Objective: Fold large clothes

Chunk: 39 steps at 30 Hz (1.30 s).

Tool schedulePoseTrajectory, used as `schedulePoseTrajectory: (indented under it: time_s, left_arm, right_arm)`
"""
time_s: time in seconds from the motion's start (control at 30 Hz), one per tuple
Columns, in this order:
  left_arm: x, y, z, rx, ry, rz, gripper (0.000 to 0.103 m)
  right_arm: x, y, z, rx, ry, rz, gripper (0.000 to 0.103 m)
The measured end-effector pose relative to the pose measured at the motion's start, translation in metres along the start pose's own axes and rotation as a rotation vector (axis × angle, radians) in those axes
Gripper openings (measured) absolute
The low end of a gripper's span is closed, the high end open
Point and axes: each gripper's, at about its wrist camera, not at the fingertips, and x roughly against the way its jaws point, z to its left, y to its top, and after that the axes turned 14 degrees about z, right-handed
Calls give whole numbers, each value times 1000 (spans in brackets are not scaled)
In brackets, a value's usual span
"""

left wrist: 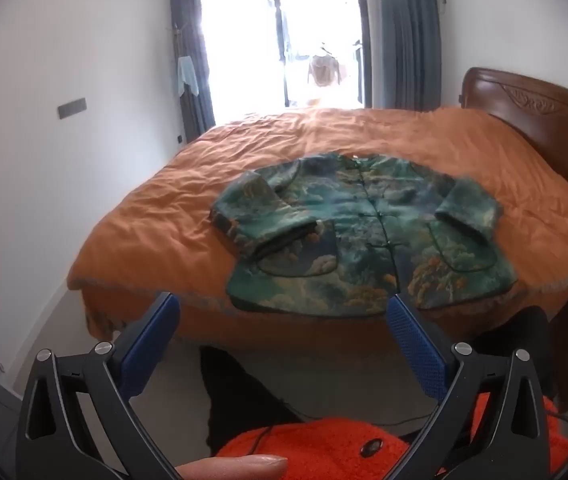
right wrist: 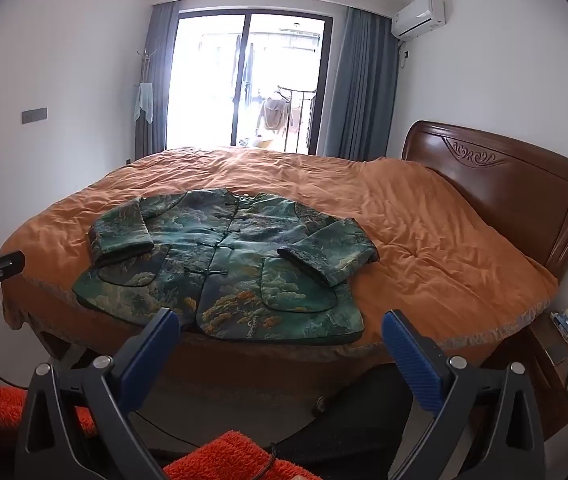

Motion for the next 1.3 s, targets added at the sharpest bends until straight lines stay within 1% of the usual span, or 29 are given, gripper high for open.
schedulePoseTrajectory:
  time_s: [0.03,0.27,0.33,0.43,0.5,0.63,0.93,1.03,1.3]
  left_arm:
    - [0,0,1,4,-3,5,103]
    - [4,1,0,10,-9,5,103]
    - [6,1,-2,5,-10,2,103]
    - [0,1,0,6,-13,3,103]
    - [2,0,-2,-2,-6,0,103]
    - [7,0,1,4,1,-15,103]
    - [10,1,-1,-11,8,-17,103]
    - [4,0,-4,-13,12,-15,103]
    - [6,-3,-2,-22,-11,-29,103]
  right_arm:
    - [0,0,1,14,-14,-5,103]
    - [2,1,-1,1,-16,-1,103]
    - [-4,-2,9,6,-22,4,103]
    - [-3,-8,6,-6,-36,7,103]
    - [-7,2,6,13,-35,32,103]
    - [-11,4,3,2,-33,52,103]
    - [-13,7,5,9,-53,73,103]
    - [-14,7,6,10,-48,76,103]
    - [-14,7,11,29,-45,79,103]
